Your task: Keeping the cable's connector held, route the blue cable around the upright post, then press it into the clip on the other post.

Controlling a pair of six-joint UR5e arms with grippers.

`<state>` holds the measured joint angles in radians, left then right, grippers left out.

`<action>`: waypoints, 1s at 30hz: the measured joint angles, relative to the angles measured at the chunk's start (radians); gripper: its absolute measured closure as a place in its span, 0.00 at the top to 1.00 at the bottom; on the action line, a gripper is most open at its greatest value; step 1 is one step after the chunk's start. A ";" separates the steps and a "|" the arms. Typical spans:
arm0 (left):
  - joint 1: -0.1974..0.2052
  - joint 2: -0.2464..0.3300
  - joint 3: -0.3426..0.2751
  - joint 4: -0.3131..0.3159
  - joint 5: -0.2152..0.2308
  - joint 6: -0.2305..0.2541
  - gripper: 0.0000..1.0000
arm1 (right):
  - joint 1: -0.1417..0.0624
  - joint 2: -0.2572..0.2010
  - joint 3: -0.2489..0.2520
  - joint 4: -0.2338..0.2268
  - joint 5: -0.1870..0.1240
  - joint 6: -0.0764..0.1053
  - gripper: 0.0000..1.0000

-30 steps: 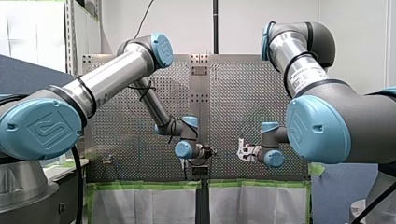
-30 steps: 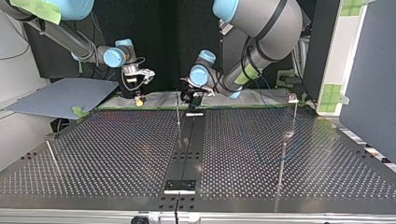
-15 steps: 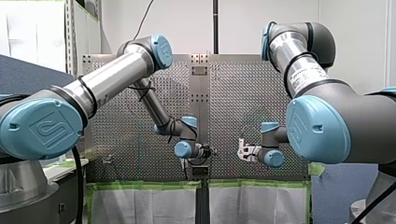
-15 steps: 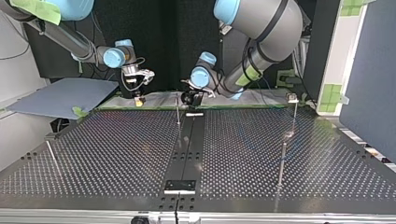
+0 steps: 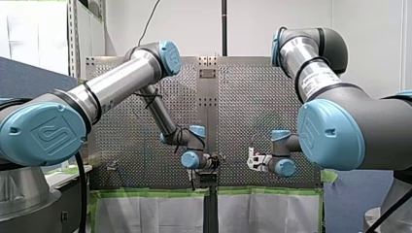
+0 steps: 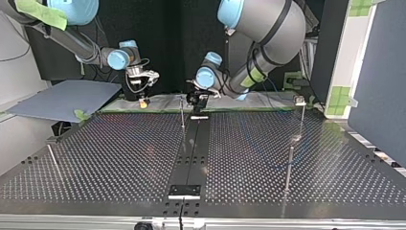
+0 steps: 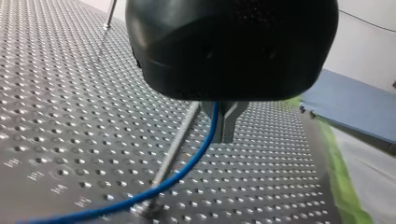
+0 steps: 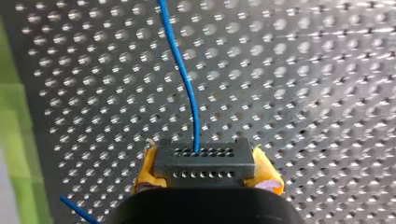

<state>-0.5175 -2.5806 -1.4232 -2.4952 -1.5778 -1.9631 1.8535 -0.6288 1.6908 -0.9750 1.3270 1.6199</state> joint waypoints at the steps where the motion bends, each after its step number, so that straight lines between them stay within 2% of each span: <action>1: 0.000 -0.005 0.000 0.002 0.001 0.001 0.02 | -0.001 0.004 -0.002 0.002 0.003 -0.001 0.00; 15: 0.004 -0.012 0.003 -0.001 0.010 0.002 0.02 | -0.004 0.010 -0.022 0.017 0.008 -0.002 0.00; 24: 0.004 -0.012 0.057 -0.042 0.018 -0.003 0.02 | -0.004 0.010 -0.046 0.027 0.008 -0.002 0.00; 30: 0.008 -0.013 0.081 -0.056 -0.008 -0.021 0.02 | -0.009 0.010 -0.053 0.025 0.009 0.001 0.00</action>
<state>-0.5093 -2.5932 -1.3420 -2.5511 -1.5854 -1.9836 1.8449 -0.6188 1.6379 -0.9498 1.3360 1.6210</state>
